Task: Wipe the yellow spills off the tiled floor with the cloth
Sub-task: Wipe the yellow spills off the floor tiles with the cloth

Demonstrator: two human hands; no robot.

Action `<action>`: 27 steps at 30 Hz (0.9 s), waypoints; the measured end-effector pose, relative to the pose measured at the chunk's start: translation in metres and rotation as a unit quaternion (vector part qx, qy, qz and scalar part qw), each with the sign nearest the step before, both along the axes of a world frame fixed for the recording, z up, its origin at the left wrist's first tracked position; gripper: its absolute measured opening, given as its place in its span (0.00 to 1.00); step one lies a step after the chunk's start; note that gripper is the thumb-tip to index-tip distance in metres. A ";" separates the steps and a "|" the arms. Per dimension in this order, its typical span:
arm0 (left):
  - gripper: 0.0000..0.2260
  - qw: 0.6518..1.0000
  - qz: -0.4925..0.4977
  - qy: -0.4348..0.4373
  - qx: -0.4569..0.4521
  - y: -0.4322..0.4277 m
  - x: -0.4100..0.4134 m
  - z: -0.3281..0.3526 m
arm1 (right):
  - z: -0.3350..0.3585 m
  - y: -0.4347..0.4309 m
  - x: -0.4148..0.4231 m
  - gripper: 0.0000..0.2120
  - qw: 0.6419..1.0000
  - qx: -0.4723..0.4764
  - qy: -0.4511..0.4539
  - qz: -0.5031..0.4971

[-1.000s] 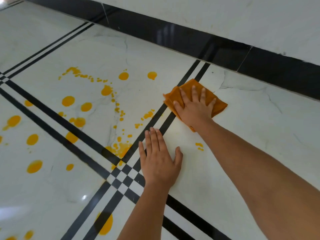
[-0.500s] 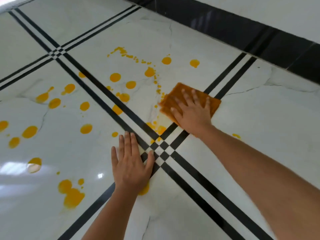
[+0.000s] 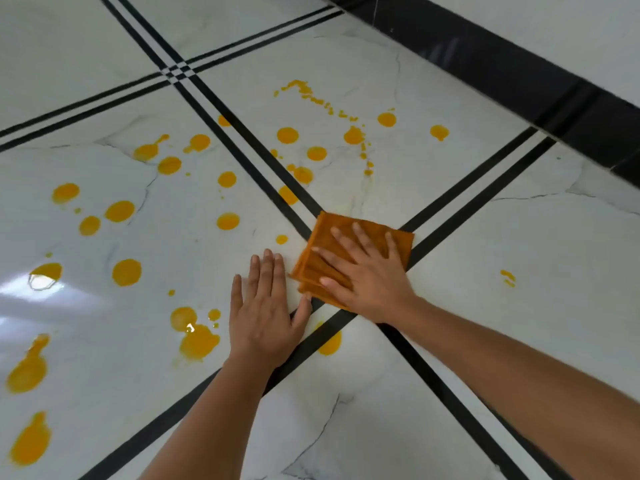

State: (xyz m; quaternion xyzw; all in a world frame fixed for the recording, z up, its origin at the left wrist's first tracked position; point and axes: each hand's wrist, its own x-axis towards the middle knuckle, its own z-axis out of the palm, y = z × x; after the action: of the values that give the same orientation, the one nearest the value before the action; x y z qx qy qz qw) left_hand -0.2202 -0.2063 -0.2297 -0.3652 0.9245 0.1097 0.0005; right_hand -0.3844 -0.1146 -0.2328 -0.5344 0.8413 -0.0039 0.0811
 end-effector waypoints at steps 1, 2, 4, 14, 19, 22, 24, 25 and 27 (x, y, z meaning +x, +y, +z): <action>0.38 1.000 -0.003 -0.002 0.000 0.001 0.002 0.000 | 0.003 0.005 -0.010 0.30 1.000 0.012 -0.006 0.020; 0.38 1.000 -0.008 -0.007 0.005 0.002 0.004 0.000 | 0.005 0.003 -0.023 0.30 1.000 0.020 -0.004 -0.012; 0.37 1.000 -0.006 -0.011 0.015 0.007 0.006 0.000 | 0.005 -0.008 -0.029 0.29 0.988 0.014 -0.026 -0.153; 0.33 0.999 -0.020 -0.026 0.027 0.041 0.062 0.004 | 0.006 0.020 0.015 0.35 0.991 0.037 -0.021 -0.126; 0.33 0.999 -0.009 -0.018 0.028 0.039 0.059 0.007 | 0.002 0.074 0.057 0.36 0.995 0.034 -0.010 0.095; 0.33 0.999 -0.010 -0.026 0.033 0.044 0.056 0.007 | 0.006 0.058 0.016 0.37 0.996 0.057 -0.024 -0.065; 0.34 0.999 -0.011 -0.030 0.038 0.048 0.052 0.005 | 0.007 0.044 0.026 0.38 0.987 0.032 -0.024 -0.154; 0.35 0.999 -0.017 -0.031 0.040 0.050 0.050 0.005 | 0.004 0.048 0.040 0.37 0.992 0.021 -0.024 -0.119; 0.35 0.998 -0.035 -0.036 0.045 0.053 0.044 0.005 | -0.004 0.084 0.054 0.36 0.999 0.005 -0.007 0.037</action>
State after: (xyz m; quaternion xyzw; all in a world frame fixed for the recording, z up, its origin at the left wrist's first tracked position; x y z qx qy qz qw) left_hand -0.1767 -0.1535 -0.2246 -0.3359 0.9302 0.1380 0.0541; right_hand -0.3301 -0.0303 -0.2371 -0.5647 0.8204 -0.0002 0.0896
